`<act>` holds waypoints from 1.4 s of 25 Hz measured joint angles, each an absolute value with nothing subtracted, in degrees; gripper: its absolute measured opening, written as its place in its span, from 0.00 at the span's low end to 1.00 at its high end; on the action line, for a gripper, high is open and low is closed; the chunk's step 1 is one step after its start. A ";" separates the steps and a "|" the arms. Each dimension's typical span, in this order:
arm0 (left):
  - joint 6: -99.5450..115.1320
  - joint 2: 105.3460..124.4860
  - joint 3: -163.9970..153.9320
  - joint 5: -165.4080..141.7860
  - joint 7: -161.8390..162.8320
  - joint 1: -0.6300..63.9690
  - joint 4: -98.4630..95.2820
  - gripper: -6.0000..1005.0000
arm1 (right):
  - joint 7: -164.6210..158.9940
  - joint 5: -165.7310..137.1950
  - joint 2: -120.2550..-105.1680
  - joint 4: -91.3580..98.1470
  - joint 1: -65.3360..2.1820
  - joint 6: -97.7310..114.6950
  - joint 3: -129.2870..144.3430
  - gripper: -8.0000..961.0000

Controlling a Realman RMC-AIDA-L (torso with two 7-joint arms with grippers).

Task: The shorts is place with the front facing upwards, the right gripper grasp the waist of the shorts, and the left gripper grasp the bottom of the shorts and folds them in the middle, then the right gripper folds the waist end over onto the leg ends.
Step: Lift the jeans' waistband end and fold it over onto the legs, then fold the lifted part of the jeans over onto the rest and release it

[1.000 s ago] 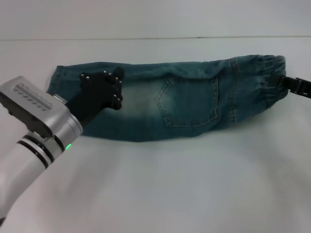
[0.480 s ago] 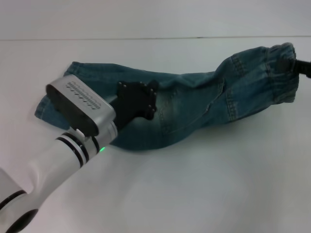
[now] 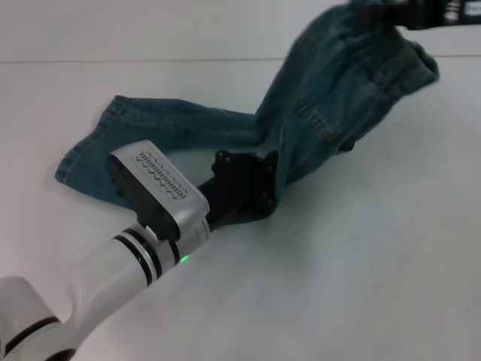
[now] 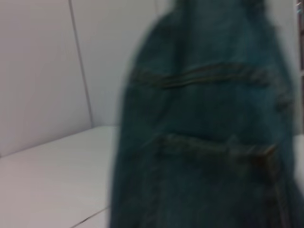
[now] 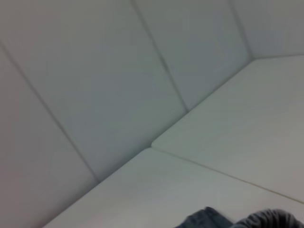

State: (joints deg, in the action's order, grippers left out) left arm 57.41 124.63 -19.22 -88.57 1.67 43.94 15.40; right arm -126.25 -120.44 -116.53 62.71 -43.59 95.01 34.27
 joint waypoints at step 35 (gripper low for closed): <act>67.94 124.50 -7.35 -91.50 1.64 31.57 18.41 0.01 | -119.76 -112.62 -119.87 41.60 -59.40 66.60 61.37 0.09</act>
State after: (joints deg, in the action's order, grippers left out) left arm 67.94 124.50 -7.35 -91.50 1.64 31.57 18.41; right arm -119.76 -112.62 -119.87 41.60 -59.40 66.60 61.37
